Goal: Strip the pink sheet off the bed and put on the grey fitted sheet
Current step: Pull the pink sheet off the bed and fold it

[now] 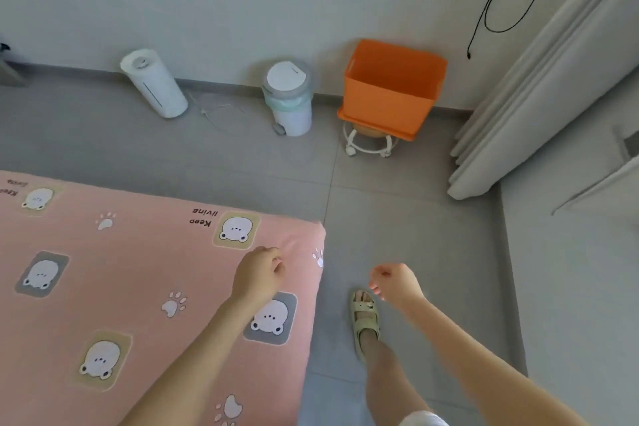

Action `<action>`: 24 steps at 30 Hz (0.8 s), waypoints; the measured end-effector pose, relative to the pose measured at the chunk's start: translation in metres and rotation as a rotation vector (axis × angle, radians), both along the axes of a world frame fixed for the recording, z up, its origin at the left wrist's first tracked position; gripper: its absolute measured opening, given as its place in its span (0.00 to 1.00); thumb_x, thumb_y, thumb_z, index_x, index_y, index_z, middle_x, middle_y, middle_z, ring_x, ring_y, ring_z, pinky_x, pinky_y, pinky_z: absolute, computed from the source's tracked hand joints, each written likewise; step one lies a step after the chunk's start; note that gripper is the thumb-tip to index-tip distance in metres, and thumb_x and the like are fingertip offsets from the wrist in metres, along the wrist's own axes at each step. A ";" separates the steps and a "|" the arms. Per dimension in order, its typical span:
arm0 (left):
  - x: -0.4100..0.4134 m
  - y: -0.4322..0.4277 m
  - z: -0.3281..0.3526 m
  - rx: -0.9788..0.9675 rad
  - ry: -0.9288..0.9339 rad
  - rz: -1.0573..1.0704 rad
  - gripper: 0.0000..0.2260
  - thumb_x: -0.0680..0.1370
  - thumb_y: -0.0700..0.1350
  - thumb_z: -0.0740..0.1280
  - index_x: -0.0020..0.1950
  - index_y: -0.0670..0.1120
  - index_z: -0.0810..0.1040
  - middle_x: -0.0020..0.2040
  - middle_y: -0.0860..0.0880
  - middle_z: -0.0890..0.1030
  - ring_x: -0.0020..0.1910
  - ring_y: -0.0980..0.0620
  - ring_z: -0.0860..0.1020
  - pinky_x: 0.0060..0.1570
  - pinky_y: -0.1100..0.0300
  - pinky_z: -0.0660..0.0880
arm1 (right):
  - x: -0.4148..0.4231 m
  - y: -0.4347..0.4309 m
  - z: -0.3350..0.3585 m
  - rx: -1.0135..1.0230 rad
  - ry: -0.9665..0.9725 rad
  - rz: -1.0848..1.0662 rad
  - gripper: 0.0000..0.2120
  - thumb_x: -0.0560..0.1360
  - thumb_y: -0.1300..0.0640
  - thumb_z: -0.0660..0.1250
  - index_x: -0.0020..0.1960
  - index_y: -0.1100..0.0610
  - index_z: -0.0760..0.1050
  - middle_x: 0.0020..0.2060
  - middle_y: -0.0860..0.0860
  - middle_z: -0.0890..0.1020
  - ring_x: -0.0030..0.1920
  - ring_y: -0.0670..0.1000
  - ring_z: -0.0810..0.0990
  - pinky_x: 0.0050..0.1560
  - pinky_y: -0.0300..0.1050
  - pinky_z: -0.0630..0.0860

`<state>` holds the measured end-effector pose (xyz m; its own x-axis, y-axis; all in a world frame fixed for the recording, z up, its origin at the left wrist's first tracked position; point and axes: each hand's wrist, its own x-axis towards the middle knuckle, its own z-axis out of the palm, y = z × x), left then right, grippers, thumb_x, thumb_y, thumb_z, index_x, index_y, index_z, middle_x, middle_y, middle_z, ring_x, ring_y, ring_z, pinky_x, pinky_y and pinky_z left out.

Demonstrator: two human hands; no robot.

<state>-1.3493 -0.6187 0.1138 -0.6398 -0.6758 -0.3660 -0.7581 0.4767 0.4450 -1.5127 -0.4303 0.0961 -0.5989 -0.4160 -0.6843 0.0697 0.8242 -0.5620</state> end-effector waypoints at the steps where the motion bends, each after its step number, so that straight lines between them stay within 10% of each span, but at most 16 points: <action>1: -0.017 -0.013 -0.015 -0.007 -0.038 -0.006 0.09 0.75 0.39 0.65 0.52 0.42 0.81 0.50 0.43 0.81 0.50 0.43 0.78 0.49 0.55 0.73 | -0.015 -0.017 -0.018 0.031 -0.019 0.020 0.12 0.75 0.62 0.58 0.35 0.63 0.75 0.28 0.51 0.76 0.32 0.53 0.73 0.37 0.42 0.71; 7: -0.100 -0.085 -0.115 0.012 -0.127 0.041 0.15 0.69 0.45 0.60 0.45 0.40 0.83 0.45 0.42 0.83 0.43 0.38 0.80 0.45 0.52 0.76 | -0.079 -0.124 -0.119 0.132 -0.176 0.132 0.13 0.78 0.54 0.57 0.36 0.56 0.66 0.30 0.50 0.69 0.32 0.51 0.66 0.32 0.41 0.63; 17: -0.166 -0.146 -0.222 0.020 -0.382 -0.135 0.23 0.75 0.55 0.53 0.61 0.45 0.78 0.59 0.44 0.80 0.59 0.42 0.76 0.58 0.56 0.67 | -0.087 -0.212 -0.228 0.220 -0.438 -0.015 0.17 0.73 0.49 0.65 0.30 0.56 0.66 0.25 0.50 0.71 0.29 0.53 0.74 0.34 0.40 0.72; 24: -0.175 -0.155 -0.233 0.360 -0.571 -0.381 0.18 0.78 0.59 0.58 0.42 0.49 0.79 0.43 0.52 0.81 0.48 0.50 0.78 0.48 0.55 0.71 | -0.044 -0.181 -0.179 -0.059 0.031 0.086 0.25 0.74 0.58 0.66 0.27 0.53 0.53 0.23 0.47 0.58 0.27 0.48 0.56 0.27 0.40 0.54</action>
